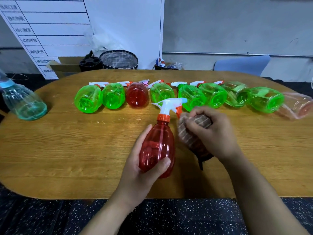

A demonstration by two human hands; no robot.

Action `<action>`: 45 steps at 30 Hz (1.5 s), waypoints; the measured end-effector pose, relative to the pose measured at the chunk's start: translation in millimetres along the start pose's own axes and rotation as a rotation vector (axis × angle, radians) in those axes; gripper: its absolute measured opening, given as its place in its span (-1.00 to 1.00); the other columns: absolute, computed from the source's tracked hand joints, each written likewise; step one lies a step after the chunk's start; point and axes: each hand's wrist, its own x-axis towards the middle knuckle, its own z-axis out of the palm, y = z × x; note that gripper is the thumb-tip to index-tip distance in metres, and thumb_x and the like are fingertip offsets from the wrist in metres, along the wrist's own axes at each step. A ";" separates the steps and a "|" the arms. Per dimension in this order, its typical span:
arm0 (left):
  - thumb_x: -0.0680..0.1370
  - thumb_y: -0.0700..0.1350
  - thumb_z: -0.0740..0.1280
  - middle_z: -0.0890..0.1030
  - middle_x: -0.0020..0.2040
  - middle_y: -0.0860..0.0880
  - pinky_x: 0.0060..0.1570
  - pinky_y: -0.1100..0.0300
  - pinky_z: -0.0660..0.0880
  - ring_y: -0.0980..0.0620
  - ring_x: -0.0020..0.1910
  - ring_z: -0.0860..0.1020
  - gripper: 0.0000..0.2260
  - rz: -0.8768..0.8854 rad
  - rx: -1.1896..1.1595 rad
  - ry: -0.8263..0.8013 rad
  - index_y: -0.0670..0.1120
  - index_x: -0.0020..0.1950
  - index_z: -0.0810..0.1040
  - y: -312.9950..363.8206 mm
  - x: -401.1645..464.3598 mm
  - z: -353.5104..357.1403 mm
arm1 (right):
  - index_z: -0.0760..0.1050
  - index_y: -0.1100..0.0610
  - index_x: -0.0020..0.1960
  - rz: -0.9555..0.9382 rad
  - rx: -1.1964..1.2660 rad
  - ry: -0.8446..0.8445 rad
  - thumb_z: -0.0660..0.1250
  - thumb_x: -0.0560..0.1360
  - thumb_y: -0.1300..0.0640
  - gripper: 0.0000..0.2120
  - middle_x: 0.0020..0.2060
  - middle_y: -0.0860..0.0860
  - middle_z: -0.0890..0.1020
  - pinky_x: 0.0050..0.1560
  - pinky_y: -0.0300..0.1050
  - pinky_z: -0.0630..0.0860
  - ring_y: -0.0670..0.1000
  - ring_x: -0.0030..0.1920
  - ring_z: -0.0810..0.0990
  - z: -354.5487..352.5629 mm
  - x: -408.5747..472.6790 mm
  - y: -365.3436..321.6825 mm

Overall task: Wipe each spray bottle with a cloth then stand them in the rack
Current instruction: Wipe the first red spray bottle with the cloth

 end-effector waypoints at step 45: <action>0.33 0.12 0.71 0.50 0.55 0.14 0.30 0.04 0.61 -0.03 0.48 0.55 0.14 0.009 -0.180 -0.088 0.20 0.71 0.03 31.9 8.6 -22.5 | 0.70 0.15 0.09 -0.083 0.354 -0.132 0.45 0.56 0.20 -0.87 0.03 -0.07 0.76 0.16 -0.20 0.54 -0.09 0.08 0.70 34.2 -18.3 -29.7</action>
